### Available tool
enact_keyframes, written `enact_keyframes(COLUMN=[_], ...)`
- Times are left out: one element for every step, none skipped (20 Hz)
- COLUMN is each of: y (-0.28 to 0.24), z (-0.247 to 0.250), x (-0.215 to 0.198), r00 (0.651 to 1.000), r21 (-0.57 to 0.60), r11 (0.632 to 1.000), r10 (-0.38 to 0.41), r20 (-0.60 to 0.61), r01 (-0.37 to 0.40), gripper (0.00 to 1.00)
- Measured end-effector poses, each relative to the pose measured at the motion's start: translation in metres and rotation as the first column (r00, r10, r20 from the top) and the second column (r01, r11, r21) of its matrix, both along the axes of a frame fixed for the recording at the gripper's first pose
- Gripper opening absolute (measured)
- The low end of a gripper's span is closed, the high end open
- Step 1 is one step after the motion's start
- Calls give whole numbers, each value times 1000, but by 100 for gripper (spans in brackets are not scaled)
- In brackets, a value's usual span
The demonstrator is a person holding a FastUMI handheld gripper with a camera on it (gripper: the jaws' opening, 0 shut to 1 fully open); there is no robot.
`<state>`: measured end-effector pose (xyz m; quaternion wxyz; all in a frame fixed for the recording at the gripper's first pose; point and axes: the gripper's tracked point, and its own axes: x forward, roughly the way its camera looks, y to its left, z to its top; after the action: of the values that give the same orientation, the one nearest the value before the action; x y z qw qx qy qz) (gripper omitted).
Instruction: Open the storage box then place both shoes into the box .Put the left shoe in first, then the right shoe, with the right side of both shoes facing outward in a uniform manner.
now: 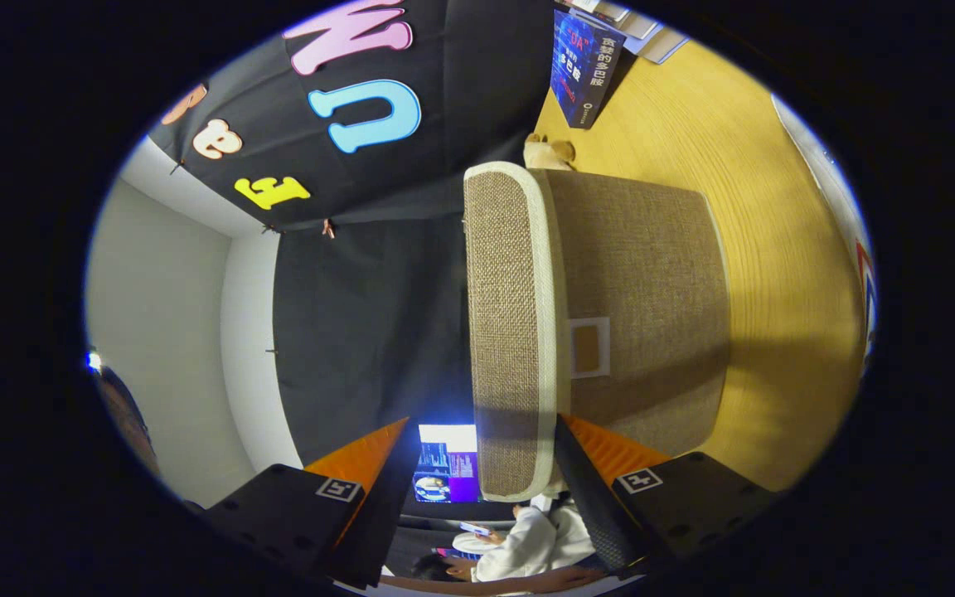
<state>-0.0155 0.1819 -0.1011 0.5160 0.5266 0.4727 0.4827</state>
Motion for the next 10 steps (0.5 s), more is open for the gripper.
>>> enact_keyframes(y=[-1,-1,0,2,5,9,12,17,23,25], z=[6,13,20,25,29,36,44,49,53,64], x=[1,0,-1,-2,-1,-3,-7,-8,-7,-11], r00=[1000,1000,1000,1000,1000,1000,1000,1000,1000,1000], r21=[7,16,21,22,17,24,36,31,34,58], r11=[1000,1000,1000,1000,1000,1000,999,1000,999,998], r10=[-7,-11,-12,-13,-19,-13,5,1,-8,13], r20=[-1,-2,-7,-11,-19,-26,-25,-17,-10,-13], r01=[7,11,12,13,19,14,-4,-1,8,-12], gripper=[95,95,95,94,90,77,76,72,67,61])
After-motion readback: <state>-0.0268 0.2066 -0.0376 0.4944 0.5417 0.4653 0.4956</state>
